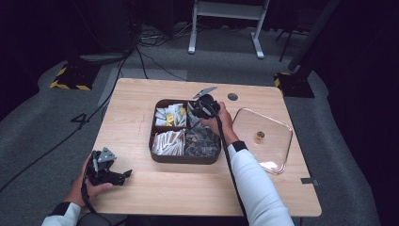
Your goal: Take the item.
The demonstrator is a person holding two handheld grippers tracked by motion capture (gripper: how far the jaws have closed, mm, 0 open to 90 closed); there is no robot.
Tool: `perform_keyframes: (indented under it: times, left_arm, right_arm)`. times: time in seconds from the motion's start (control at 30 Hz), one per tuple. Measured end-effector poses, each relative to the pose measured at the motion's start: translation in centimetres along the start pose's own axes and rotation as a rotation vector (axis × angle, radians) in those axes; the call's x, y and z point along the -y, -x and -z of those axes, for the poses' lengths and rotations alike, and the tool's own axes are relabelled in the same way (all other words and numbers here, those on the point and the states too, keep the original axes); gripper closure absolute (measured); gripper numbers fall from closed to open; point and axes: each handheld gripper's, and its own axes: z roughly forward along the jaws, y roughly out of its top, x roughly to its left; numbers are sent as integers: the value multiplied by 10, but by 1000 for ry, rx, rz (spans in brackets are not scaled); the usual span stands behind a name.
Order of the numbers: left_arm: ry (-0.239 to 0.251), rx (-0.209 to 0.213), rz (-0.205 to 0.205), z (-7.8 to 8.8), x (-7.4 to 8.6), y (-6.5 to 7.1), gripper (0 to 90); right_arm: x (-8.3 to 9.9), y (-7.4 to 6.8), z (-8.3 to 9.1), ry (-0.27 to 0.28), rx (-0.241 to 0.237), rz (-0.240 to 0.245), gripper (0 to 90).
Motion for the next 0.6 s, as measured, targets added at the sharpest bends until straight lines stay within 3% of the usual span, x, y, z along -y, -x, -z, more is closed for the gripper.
perform_keyframes:
  times: [0.6]
  left_arm:
    - [0, 0, 1, 0, 0, 0, 5]
  right_arm:
    - [1, 0, 35, 92, -25, 16, 900]
